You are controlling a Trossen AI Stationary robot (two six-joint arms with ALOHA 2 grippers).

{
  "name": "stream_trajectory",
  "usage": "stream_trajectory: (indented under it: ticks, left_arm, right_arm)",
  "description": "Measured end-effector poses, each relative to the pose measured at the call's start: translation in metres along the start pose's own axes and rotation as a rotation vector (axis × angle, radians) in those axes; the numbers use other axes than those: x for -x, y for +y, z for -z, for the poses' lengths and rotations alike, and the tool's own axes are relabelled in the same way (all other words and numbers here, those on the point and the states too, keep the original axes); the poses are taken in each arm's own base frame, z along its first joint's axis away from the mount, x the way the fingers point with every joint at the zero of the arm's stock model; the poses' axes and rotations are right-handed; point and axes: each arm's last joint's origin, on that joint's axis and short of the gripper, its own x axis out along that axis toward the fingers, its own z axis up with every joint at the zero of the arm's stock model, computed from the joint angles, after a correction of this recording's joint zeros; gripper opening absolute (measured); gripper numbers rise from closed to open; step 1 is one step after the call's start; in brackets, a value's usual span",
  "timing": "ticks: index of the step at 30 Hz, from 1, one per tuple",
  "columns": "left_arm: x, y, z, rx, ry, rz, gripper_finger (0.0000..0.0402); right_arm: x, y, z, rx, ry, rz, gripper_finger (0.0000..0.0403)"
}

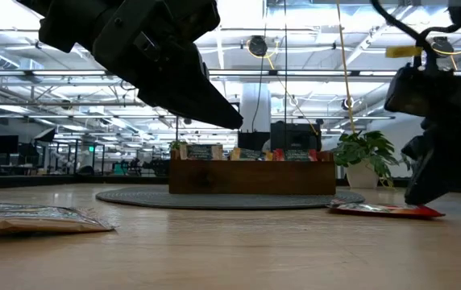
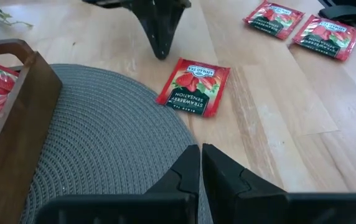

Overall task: Pick & Place Tea
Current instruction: Put the top red tea sachet into the right section of the wooden organizer

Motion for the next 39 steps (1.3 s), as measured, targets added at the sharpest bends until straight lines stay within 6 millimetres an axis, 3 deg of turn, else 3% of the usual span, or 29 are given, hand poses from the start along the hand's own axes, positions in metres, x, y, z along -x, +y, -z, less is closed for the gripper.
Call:
stream_trajectory:
  ticks: [5,14,19,33,39]
  left_arm:
    - [0.0,-0.001,0.0,0.004,0.002,0.001,0.0026]
    - [0.0,-0.001,0.002,0.018,0.02,0.007,0.0026]
    - [0.0,-0.001,0.001,0.023,0.009,0.01,0.0026]
    - [0.0,-0.001,0.002,0.024,0.018,0.009,0.0026]
    - [0.0,0.0,0.002,0.048,0.025,0.005,0.0026]
  right_arm:
    - [-0.008,0.009,0.002,-0.029,0.005,-0.094,0.0]
    - [-0.001,0.027,0.012,-0.004,0.086,-0.286,0.0]
    - [-0.001,0.028,0.007,0.006,-0.028,-0.232,0.0]
    - [-0.004,0.023,0.007,-0.022,0.001,-0.209,0.0]
    - [-0.016,0.025,0.009,-0.014,-0.014,-0.232,0.0]
